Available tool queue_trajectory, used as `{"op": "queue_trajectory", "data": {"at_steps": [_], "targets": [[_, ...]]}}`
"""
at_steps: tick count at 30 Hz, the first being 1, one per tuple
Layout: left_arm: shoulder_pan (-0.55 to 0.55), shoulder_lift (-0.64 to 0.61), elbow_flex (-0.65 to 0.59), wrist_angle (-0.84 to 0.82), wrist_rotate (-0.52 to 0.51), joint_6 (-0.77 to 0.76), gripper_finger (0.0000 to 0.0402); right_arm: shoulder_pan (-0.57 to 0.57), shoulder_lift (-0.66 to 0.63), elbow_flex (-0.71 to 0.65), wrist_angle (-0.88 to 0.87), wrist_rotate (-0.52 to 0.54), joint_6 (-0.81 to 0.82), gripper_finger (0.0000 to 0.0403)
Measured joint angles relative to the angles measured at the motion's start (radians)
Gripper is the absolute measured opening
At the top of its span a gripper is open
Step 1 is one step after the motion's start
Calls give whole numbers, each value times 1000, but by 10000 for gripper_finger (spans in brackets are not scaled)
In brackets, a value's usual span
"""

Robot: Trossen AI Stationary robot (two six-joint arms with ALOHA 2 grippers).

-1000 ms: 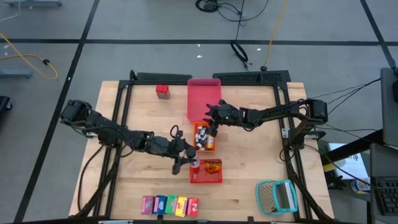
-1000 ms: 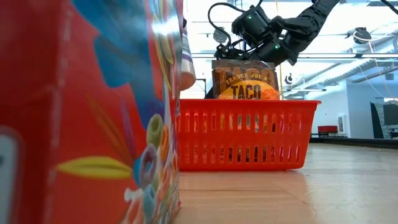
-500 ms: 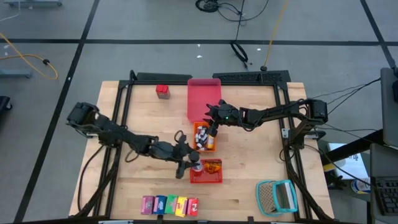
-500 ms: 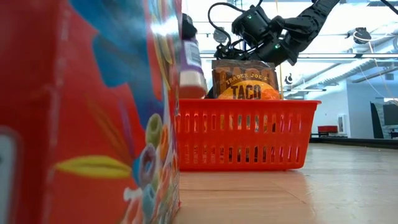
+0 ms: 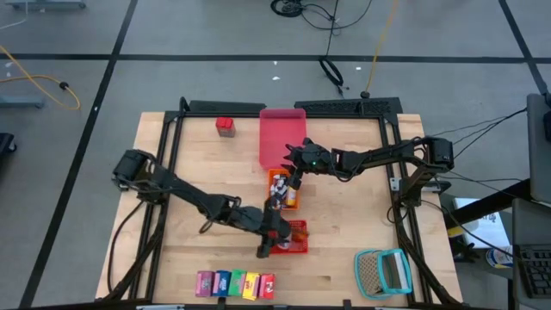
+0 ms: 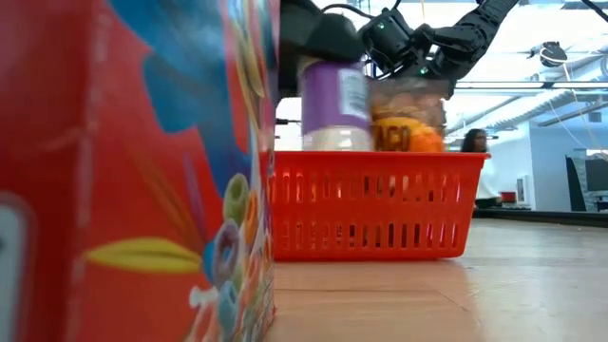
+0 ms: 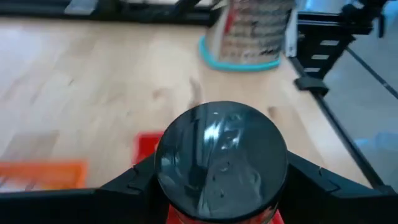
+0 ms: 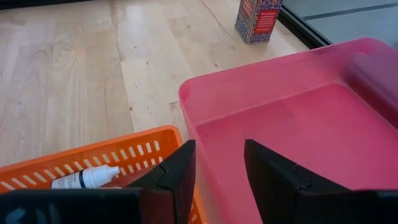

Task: Pick & Place Kitchen Items
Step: Put the black seasoning bottle into the red basket

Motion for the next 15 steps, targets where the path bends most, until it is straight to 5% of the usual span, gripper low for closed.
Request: {"op": "queue_trajectory", "data": {"at_steps": [6,15], "targets": [[-7,67,59,-42,13,57,215,0,0,0,-5,0,0,132],[-12,48,67,-75,-26,58,263,0,0,0,-8,0,0,132]]}}
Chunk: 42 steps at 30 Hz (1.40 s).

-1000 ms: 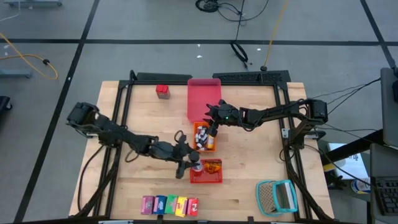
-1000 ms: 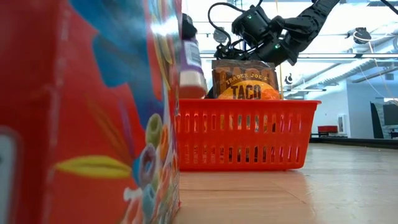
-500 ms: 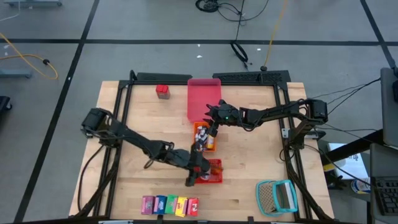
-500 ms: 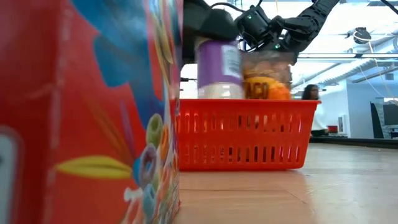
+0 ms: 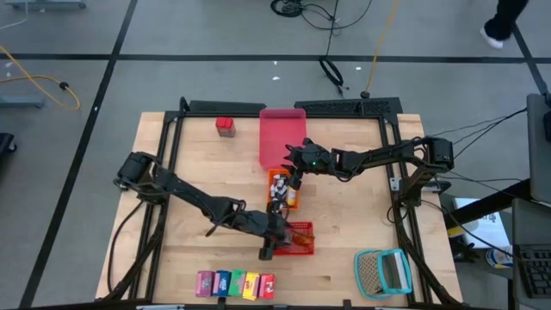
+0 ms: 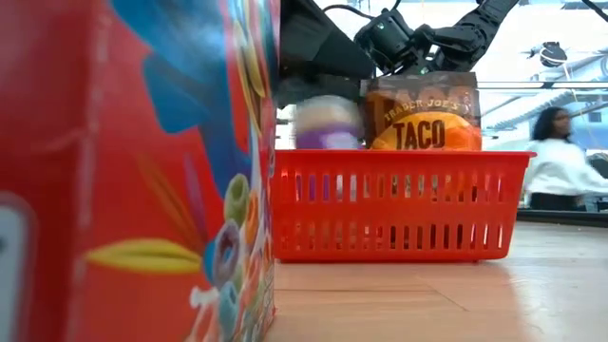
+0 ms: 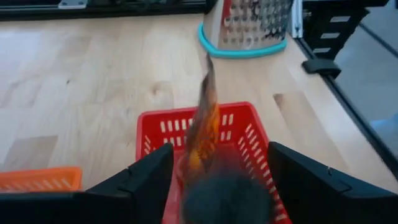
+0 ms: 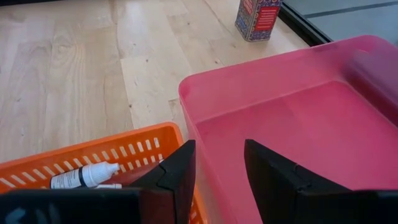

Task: Pick & Place Kitchen Items
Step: Put the black seasoning bottle into the red basket, then put the red seasoning can into the red basket

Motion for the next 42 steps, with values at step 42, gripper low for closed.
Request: {"op": "queue_trajectory", "data": {"at_steps": [42], "targets": [[249,-379,-1,-934,-573,-272,294,0,0,-1,-12,-1,0,132]]}}
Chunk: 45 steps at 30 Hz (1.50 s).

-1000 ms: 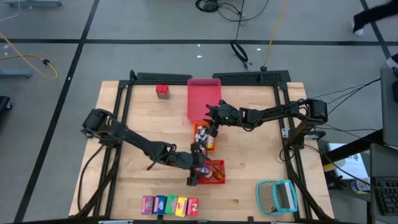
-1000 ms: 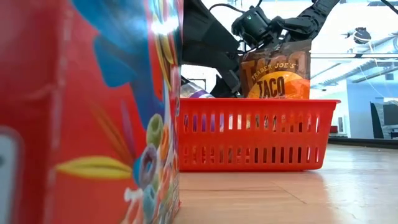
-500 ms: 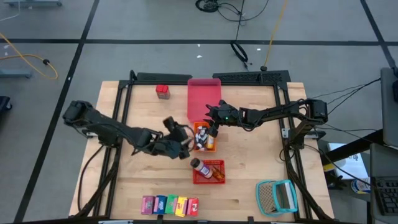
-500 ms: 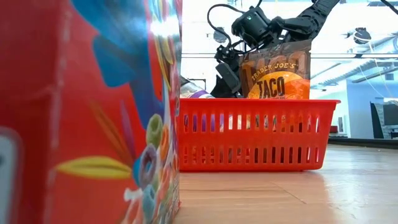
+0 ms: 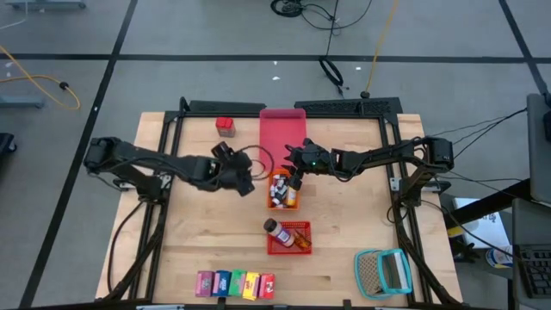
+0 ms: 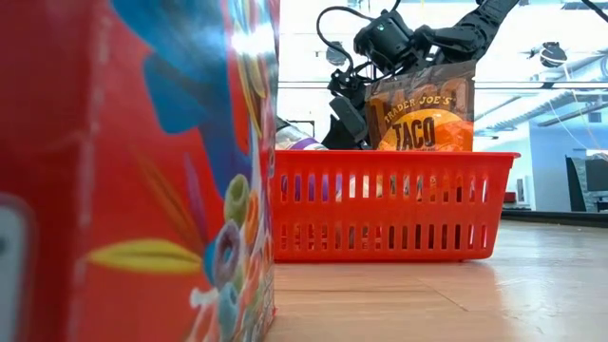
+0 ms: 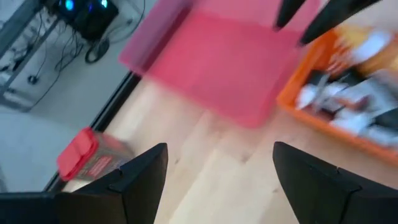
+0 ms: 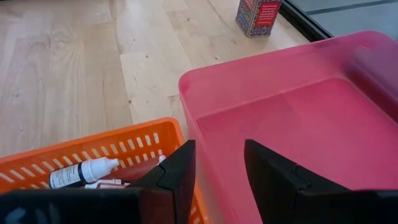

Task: Pick & Place Kitchen Items
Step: Put the red seasoning can into the red basket

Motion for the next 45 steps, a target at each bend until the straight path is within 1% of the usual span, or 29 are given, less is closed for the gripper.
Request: {"op": "queue_trajectory", "data": {"at_steps": [5,7,9,15,24,29,32,37,41,45], "targets": [[107,-23,2,-33,71,91,294,0,0,0,0,0,0,132],[157,-30,-2,-73,78,126,294,0,0,0,0,0,0,132],[214,-36,2,-64,98,179,294,0,0,0,0,0,0,132],[385,-33,-1,-66,283,364,294,0,0,0,1,0,0,132],[579,-32,-1,-61,443,573,294,0,0,0,0,0,0,132],[648,-32,-1,-31,445,675,294,0,0,0,0,-1,6,132],[688,-32,-1,-17,446,710,294,0,0,0,1,-1,22,132],[745,-14,-1,11,476,753,294,0,0,0,1,-1,26,132],[785,12,0,24,523,805,294,0,0,-1,9,-1,26,132],[809,35,0,57,520,852,294,0,0,-1,16,0,26,132]]}}
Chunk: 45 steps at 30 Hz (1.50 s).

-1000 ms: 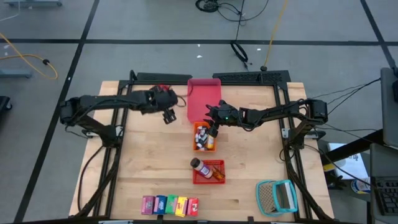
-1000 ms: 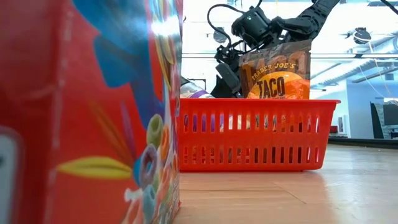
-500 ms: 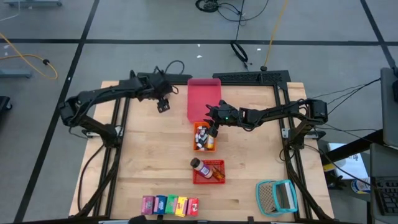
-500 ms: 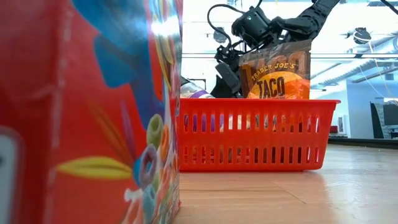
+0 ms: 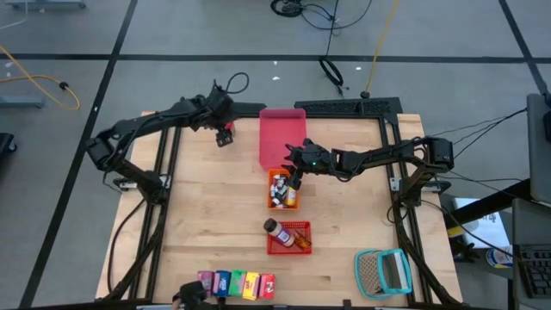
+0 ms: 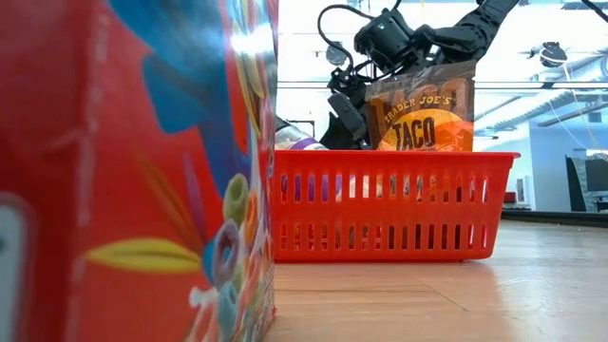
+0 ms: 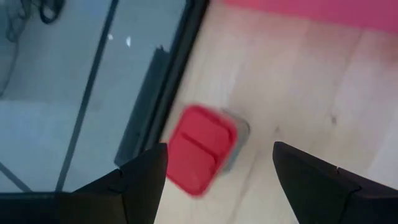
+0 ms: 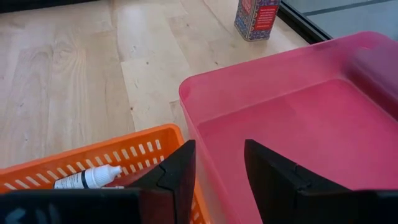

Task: Pick & Place Kitchen Items
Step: Put the red seasoning can into the red basket

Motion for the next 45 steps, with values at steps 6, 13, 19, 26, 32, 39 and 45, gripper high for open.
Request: {"op": "queue_trajectory", "data": {"at_steps": [6,13,19,26,32,39,45], "targets": [[29,32,0,34,15,57,294,0,0,0,0,0,0,132],[62,71,0,50,26,91,294,1,0,0,0,0,8,132],[83,107,0,76,25,122,294,2,0,0,7,0,19,132],[90,158,0,109,3,171,294,2,0,0,7,-1,19,132],[90,159,0,80,2,155,294,2,0,0,6,-1,19,132],[90,159,0,57,-10,141,292,2,0,0,6,0,19,132],[90,147,0,49,5,125,232,2,0,0,6,0,19,132]]}}
